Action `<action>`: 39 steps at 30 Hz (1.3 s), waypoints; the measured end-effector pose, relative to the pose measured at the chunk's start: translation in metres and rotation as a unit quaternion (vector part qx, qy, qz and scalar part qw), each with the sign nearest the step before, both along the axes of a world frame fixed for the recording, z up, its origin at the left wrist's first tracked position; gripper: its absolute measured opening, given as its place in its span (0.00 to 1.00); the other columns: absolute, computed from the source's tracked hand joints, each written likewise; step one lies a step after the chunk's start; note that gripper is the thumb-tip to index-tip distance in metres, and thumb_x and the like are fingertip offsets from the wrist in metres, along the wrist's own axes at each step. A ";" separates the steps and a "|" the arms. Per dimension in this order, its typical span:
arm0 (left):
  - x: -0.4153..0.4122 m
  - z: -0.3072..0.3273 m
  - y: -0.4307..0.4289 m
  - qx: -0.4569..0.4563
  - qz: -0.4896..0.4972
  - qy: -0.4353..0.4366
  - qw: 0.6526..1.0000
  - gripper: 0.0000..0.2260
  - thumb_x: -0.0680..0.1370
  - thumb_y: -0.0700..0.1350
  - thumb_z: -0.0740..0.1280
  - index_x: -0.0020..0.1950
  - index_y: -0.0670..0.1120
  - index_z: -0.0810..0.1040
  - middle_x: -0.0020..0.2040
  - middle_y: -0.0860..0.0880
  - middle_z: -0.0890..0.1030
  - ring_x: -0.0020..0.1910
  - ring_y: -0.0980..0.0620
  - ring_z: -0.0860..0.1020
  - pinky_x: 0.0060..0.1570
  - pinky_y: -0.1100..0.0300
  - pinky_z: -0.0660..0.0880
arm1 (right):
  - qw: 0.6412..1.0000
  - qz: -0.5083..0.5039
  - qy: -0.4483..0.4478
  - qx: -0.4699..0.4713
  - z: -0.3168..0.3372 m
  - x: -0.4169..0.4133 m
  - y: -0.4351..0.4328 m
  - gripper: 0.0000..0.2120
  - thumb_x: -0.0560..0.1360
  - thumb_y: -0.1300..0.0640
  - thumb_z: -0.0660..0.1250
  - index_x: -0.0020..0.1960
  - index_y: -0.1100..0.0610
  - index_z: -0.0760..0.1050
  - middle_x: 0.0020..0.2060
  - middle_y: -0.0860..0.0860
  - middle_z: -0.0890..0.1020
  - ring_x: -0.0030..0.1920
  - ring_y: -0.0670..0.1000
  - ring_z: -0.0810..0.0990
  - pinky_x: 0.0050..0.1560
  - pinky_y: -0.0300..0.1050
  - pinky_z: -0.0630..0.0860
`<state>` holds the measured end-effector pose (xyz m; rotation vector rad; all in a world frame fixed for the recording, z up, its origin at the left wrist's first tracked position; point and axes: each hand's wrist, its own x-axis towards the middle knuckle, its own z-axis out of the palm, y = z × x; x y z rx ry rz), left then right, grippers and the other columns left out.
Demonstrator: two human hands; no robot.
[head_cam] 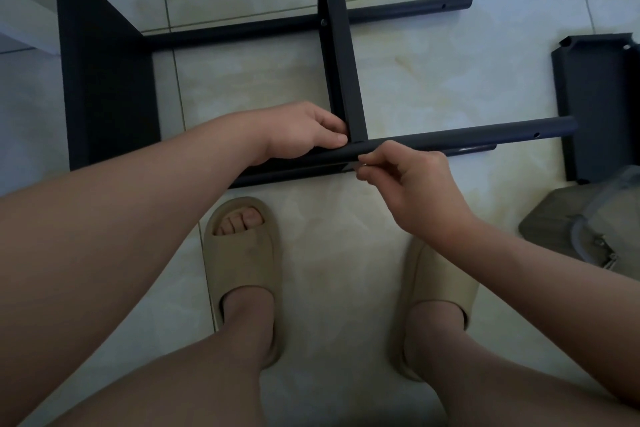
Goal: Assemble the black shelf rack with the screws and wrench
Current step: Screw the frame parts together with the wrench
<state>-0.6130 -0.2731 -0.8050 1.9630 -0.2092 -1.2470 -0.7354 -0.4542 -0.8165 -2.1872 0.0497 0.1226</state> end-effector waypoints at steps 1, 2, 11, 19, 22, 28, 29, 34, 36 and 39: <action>0.000 0.000 0.000 0.005 -0.001 0.001 1.000 0.08 0.81 0.45 0.67 0.58 0.54 0.83 0.56 0.58 0.83 0.59 0.58 0.79 0.68 0.59 0.68 | 0.999 -0.023 0.035 0.032 0.000 0.000 0.002 0.01 0.77 0.64 0.72 0.49 0.61 0.82 0.39 0.50 0.86 0.41 0.51 0.86 0.48 0.50 0.81; 0.000 0.001 0.000 0.009 -0.002 0.002 1.000 0.09 0.81 0.45 0.67 0.60 0.53 0.83 0.57 0.57 0.83 0.60 0.57 0.79 0.69 0.58 0.68 | 0.993 -0.051 0.070 0.074 0.001 -0.001 0.005 0.02 0.78 0.65 0.71 0.47 0.60 0.81 0.38 0.49 0.86 0.41 0.50 0.86 0.48 0.48 0.83; -0.001 0.004 -0.002 0.018 -0.009 0.003 1.000 0.11 0.82 0.45 0.66 0.63 0.51 0.82 0.59 0.54 0.83 0.62 0.55 0.78 0.70 0.58 0.67 | 0.927 -0.182 0.174 0.279 0.005 0.001 0.019 0.10 0.77 0.70 0.69 0.41 0.59 0.75 0.34 0.54 0.86 0.36 0.54 0.87 0.41 0.46 0.84; 0.000 0.003 -0.001 0.014 -0.011 0.004 1.000 0.11 0.82 0.45 0.66 0.64 0.50 0.81 0.59 0.54 0.83 0.61 0.55 0.78 0.66 0.60 0.68 | 0.945 -0.148 0.187 0.225 0.007 0.006 0.013 0.10 0.78 0.68 0.69 0.42 0.57 0.76 0.37 0.53 0.87 0.40 0.52 0.88 0.45 0.47 0.85; -0.001 0.002 0.000 -0.006 0.000 -0.001 1.000 0.09 0.81 0.44 0.67 0.57 0.55 0.83 0.56 0.57 0.84 0.56 0.61 0.79 0.61 0.63 0.70 | 0.969 -0.115 0.175 0.132 0.012 0.010 0.012 0.10 0.78 0.65 0.70 0.41 0.53 0.76 0.36 0.49 0.86 0.38 0.47 0.87 0.38 0.45 0.83; 0.003 -0.001 0.000 -0.013 0.014 0.002 1.000 0.08 0.79 0.43 0.69 0.53 0.57 0.82 0.55 0.57 0.84 0.58 0.58 0.79 0.65 0.61 0.68 | 0.978 -0.110 0.169 0.051 0.017 0.011 0.013 0.09 0.78 0.59 0.71 0.40 0.51 0.75 0.36 0.43 0.85 0.34 0.47 0.85 0.31 0.35 0.74; 0.004 -0.001 0.000 -0.012 0.012 0.003 1.000 0.08 0.79 0.43 0.69 0.54 0.55 0.82 0.56 0.56 0.84 0.60 0.57 0.78 0.67 0.59 0.68 | 0.978 -0.114 0.170 0.053 0.017 0.010 0.014 0.09 0.79 0.59 0.71 0.41 0.51 0.75 0.36 0.43 0.85 0.34 0.47 0.85 0.31 0.34 0.74; 0.005 -0.003 0.000 -0.007 0.001 0.005 1.000 0.07 0.79 0.43 0.69 0.53 0.56 0.83 0.56 0.55 0.84 0.60 0.54 0.79 0.70 0.53 0.69 | 0.972 -0.138 0.180 0.063 0.016 0.008 0.019 0.08 0.79 0.57 0.70 0.41 0.52 0.75 0.35 0.44 0.85 0.33 0.47 0.84 0.33 0.39 0.74; 0.006 -0.003 0.001 -0.004 -0.001 0.003 1.000 0.07 0.79 0.44 0.70 0.51 0.57 0.83 0.55 0.55 0.84 0.59 0.54 0.78 0.69 0.52 0.69 | 0.969 -0.149 0.183 0.075 0.016 0.009 0.019 0.08 0.79 0.57 0.70 0.42 0.53 0.76 0.35 0.45 0.85 0.32 0.47 0.84 0.33 0.40 0.75; 0.006 -0.005 0.001 -0.001 0.001 0.006 1.000 0.07 0.79 0.44 0.70 0.51 0.56 0.83 0.55 0.54 0.84 0.60 0.53 0.78 0.69 0.53 0.69 | 0.966 -0.156 0.190 0.086 0.019 0.010 0.020 0.07 0.80 0.57 0.69 0.42 0.54 0.76 0.35 0.45 0.86 0.32 0.47 0.84 0.32 0.39 0.75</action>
